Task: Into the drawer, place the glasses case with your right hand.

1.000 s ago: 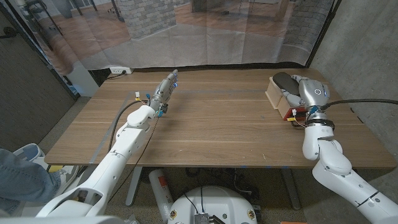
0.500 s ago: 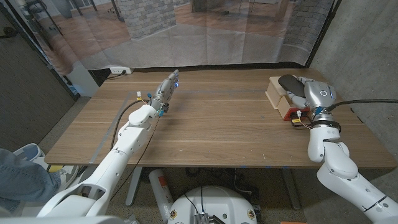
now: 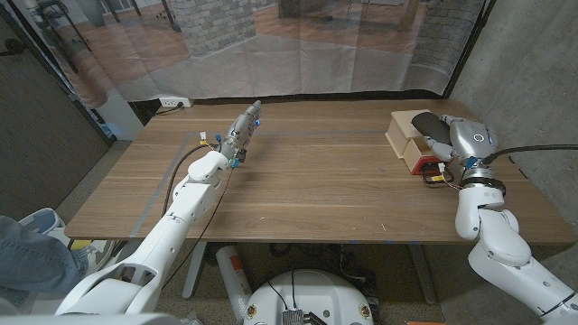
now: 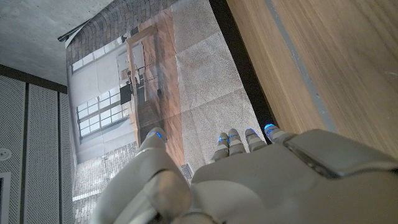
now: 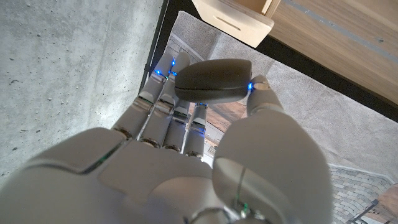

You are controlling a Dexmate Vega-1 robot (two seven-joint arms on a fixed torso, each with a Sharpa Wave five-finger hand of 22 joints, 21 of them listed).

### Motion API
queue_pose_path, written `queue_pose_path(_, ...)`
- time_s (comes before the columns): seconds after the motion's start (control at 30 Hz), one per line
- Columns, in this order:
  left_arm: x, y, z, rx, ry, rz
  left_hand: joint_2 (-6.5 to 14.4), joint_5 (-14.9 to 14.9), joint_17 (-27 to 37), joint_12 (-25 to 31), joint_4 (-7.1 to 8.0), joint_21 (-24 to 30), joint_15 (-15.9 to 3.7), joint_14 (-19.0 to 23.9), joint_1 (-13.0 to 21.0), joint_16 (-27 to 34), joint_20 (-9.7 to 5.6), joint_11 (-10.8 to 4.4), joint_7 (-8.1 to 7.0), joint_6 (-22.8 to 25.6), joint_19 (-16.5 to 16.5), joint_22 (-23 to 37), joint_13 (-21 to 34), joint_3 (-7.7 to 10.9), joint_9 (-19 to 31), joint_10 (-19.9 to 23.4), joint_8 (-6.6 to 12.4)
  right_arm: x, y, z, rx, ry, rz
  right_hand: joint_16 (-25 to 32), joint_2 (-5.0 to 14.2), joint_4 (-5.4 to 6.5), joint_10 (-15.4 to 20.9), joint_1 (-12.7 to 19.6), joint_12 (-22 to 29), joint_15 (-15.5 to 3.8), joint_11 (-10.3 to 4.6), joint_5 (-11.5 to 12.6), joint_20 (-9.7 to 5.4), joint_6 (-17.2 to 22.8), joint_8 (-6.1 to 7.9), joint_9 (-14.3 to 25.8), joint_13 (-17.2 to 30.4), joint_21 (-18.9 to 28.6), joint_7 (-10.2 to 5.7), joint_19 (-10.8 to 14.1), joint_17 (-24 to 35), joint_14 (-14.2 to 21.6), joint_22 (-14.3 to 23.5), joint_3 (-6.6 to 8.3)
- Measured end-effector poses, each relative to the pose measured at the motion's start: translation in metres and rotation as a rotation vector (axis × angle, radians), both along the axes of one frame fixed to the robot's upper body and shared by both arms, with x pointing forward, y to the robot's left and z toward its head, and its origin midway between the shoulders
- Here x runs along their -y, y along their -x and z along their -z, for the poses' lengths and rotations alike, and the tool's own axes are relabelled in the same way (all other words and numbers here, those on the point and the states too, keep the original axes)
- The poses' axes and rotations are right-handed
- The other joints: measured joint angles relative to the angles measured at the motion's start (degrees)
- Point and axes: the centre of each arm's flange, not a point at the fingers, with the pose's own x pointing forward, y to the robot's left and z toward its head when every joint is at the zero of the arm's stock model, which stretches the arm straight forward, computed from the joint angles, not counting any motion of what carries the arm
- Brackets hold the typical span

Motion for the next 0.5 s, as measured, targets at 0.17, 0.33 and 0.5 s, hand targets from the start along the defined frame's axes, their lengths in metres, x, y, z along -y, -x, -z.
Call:
queue_pose_path(0.17,-0.0014,0.0020,-0.0028,0.008,0.000,-0.002,0.22,0.00,0.00,0.00,0.00,0.00,0.00,0.00,0.22,0.00,0.00,0.00,0.00,0.00,0.00,0.00,0.00,0.00,0.00,0.00,0.00,0.0038,0.0035,0.0017,-0.013,0.002,0.012,-0.02,0.00,0.00,0.11,0.00,0.00,-0.11,0.07,-0.01,0.00,0.15,0.00,-0.01,-0.02,0.00,-0.06,0.00,-0.01,0.31,0.00,-0.13)
queue_pose_path(0.33,-0.0046,0.0055,-0.0047,0.017,0.000,-0.008,0.22,0.00,0.00,0.00,0.00,0.00,0.00,0.00,0.22,0.00,0.00,0.00,0.00,0.00,0.00,0.00,0.00,0.00,0.00,0.00,0.00,0.0066,0.0059,0.0050,-0.036,0.001,0.024,-0.02,0.00,0.00,0.23,0.00,-0.01,-0.11,-0.03,-0.01,0.00,0.15,0.00,-0.01,-0.02,0.00,-0.06,0.00,0.04,0.31,0.00,-0.14)
queue_pose_path(0.5,-0.0061,0.0073,-0.0060,0.020,-0.001,-0.012,0.22,0.00,0.00,0.00,0.00,0.00,0.00,0.00,0.22,0.00,0.00,0.00,0.00,0.00,0.00,0.00,0.00,0.00,0.00,0.00,0.00,0.0083,0.0078,0.0075,-0.053,0.000,0.032,-0.03,0.00,0.00,0.23,0.00,0.01,-0.11,-0.03,-0.02,0.00,0.15,0.00,-0.01,-0.06,0.45,-0.06,0.00,0.13,0.31,0.00,-0.14)
